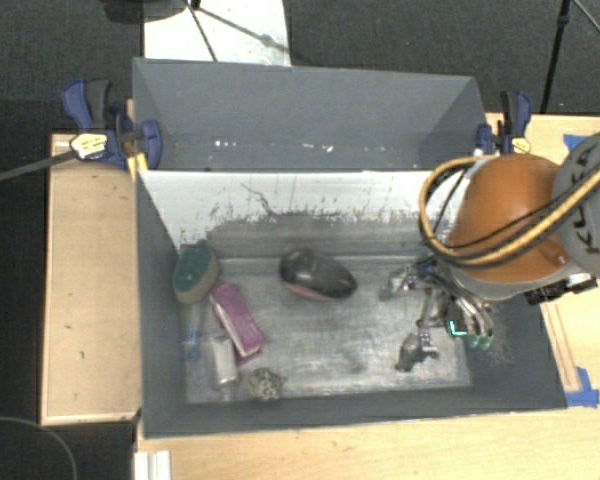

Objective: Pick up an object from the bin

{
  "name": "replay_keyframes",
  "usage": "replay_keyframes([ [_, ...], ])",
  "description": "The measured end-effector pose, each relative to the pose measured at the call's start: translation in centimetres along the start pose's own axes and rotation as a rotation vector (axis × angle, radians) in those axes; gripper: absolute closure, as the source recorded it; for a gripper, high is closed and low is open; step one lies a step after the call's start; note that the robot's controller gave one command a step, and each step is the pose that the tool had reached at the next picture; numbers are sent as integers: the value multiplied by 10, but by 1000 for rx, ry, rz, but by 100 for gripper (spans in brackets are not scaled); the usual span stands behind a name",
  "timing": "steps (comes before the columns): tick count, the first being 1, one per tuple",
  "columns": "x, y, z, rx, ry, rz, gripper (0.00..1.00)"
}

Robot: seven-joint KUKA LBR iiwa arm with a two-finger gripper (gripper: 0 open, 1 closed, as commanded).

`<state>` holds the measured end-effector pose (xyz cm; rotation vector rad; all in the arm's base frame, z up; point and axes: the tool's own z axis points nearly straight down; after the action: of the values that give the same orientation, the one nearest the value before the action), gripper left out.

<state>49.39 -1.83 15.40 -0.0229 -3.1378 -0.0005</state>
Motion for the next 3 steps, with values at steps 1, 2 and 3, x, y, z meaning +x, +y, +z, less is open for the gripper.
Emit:
replay_keyframes([
  [1, -44, 68, 19, -4, -9, 46, 0],
  [2, -56, 62, 42, -1, -21, 131, 0],
  [3, -88, 93, 56, 8, -15, 470, 0],
])
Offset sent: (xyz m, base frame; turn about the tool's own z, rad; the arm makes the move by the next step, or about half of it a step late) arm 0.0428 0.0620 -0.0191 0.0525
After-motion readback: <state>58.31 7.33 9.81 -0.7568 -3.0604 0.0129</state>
